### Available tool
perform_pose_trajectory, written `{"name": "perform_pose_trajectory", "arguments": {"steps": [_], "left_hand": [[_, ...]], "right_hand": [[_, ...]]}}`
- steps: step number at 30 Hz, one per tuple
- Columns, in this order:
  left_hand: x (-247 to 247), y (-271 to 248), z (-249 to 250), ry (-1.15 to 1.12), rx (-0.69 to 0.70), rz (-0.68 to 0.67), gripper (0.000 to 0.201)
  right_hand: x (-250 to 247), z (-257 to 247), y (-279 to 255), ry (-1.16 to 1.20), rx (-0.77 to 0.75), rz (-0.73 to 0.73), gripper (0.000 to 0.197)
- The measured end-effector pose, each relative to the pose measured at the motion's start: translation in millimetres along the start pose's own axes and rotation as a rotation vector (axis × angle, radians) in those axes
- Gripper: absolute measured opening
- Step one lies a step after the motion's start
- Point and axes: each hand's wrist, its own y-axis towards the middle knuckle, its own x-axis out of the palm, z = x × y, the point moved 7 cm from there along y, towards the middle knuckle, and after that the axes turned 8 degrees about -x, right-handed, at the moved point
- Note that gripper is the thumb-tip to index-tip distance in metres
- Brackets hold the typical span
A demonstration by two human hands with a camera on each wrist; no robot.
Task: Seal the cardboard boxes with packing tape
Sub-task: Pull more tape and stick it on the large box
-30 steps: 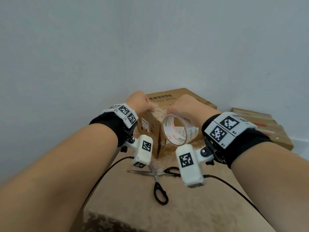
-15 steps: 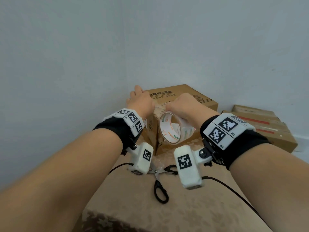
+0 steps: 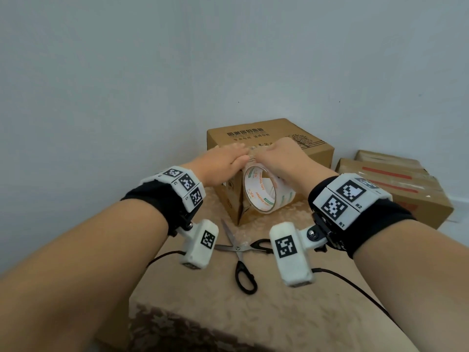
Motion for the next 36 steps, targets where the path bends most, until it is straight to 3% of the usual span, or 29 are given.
{"name": "perform_pose_trajectory", "arguments": {"steps": [3,7,9,15,17,20,25,30,33,36], "left_hand": [[1.6,2.3,2.1,0.028,-0.019,-0.024,0.05],[6.1,3.6,1.5,0.093,-0.019,-0.023,0.056],[7.6,5.6,1.8,0.14,-0.018,-0.009,0.064],[9.3,14.9,7.3,0.329,-0.021,0.011,0.079],[8.9,14.4,8.5,0.355,-0.024,0.025,0.08],[9.0,13.5,9.8,0.389,-0.018,0.038,0.081],[7.1,9.8,9.9,0.386,-0.013,0.038,0.078],[3.9,1.1,21.4,0.419,-0.006,0.204,0.062],[12.6,0.9,16.8,0.331,0.022,0.189,0.067],[13.1,0.5,9.5,0.273,0.032,0.15,0.069]], "right_hand": [[5.4,11.8,-4.0,0.035,0.015,0.011,0.025],[29.1,38.4,-25.7,0.024,0.12,-0.136,0.021],[31.8,45.3,-30.7,0.103,0.126,-0.071,0.029],[9.9,45.8,-32.8,0.216,0.05,0.098,0.025],[5.0,47.4,-32.8,0.183,0.031,0.087,0.027],[6.6,42.2,-30.3,0.105,-0.005,0.066,0.012],[32.9,46.8,-26.8,-0.067,0.008,-0.056,0.008],[30.8,59.5,-34.8,0.103,-0.011,0.049,0.014],[31.3,61.6,-37.2,0.192,-0.002,0.016,0.021],[34.5,58.8,-36.3,0.293,0.009,-0.016,0.013]]}}
